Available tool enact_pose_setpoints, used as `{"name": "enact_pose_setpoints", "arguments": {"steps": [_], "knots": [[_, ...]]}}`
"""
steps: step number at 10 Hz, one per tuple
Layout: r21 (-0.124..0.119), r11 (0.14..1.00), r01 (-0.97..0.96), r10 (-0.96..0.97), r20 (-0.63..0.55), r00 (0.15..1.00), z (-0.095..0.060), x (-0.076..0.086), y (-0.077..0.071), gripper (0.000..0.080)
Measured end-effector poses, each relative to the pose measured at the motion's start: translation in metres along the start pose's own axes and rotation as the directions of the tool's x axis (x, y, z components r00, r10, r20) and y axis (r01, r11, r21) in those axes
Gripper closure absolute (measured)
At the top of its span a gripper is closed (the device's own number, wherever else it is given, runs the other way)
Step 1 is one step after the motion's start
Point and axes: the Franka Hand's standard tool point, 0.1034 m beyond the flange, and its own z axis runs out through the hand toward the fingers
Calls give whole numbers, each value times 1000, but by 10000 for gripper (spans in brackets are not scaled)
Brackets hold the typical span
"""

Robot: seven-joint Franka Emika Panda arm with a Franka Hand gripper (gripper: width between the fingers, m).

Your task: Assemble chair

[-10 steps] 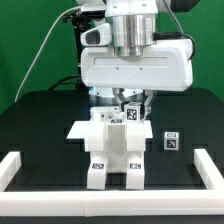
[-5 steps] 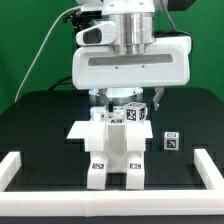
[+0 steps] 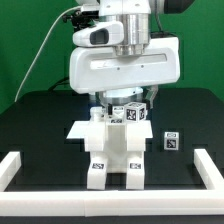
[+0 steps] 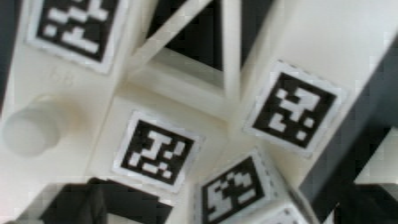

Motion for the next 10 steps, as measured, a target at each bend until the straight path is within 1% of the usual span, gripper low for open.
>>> {"name": "enact_pose_setpoints", "arguments": {"steps": [1, 2, 3, 5, 6, 8, 10], "knots": [[-7, 988, 156, -156, 4, 988, -1, 6, -8, 151], [-5, 965, 263, -263, 0, 965, -1, 8, -9, 151], [-5, 976, 216, -216, 1, 976, -1, 8, -8, 151], [-5, 980, 201, -201, 1, 980, 0, 7, -8, 416], [-5, 987, 163, -163, 1, 987, 0, 7, -8, 517], [-4, 1000, 18, -18, 0, 1000, 0, 8, -8, 516], [-4, 990, -144, 144, -1, 990, 0, 8, -9, 516]]}}
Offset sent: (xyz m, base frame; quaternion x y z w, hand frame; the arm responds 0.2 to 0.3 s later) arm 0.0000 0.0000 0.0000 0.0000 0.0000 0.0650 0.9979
